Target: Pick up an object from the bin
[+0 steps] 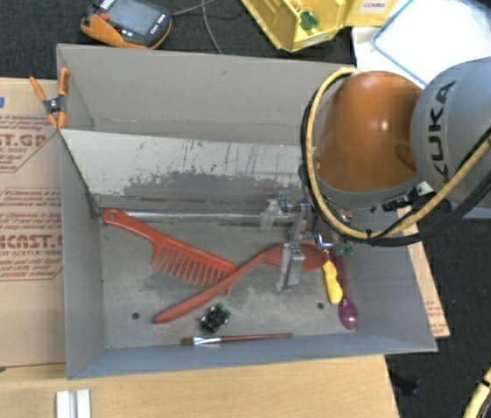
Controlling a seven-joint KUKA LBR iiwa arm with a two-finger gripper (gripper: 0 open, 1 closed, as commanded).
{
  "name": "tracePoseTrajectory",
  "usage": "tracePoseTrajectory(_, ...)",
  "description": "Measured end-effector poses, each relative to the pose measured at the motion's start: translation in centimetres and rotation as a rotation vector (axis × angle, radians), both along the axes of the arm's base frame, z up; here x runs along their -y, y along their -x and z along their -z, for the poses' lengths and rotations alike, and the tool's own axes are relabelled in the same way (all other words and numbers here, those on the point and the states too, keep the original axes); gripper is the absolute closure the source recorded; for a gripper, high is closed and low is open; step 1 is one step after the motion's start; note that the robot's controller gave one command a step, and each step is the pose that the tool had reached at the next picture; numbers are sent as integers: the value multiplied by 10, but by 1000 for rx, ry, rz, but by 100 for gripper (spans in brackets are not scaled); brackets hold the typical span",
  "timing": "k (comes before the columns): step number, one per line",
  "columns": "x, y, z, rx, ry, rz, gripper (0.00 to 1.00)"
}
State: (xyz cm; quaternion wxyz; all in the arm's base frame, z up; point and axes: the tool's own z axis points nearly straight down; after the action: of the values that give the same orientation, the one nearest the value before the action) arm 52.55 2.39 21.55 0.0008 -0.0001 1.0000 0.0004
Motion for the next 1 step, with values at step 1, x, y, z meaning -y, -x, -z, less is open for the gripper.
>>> tracePoseTrajectory(1, -12, -21, 80, 2, 1, -246, 0)
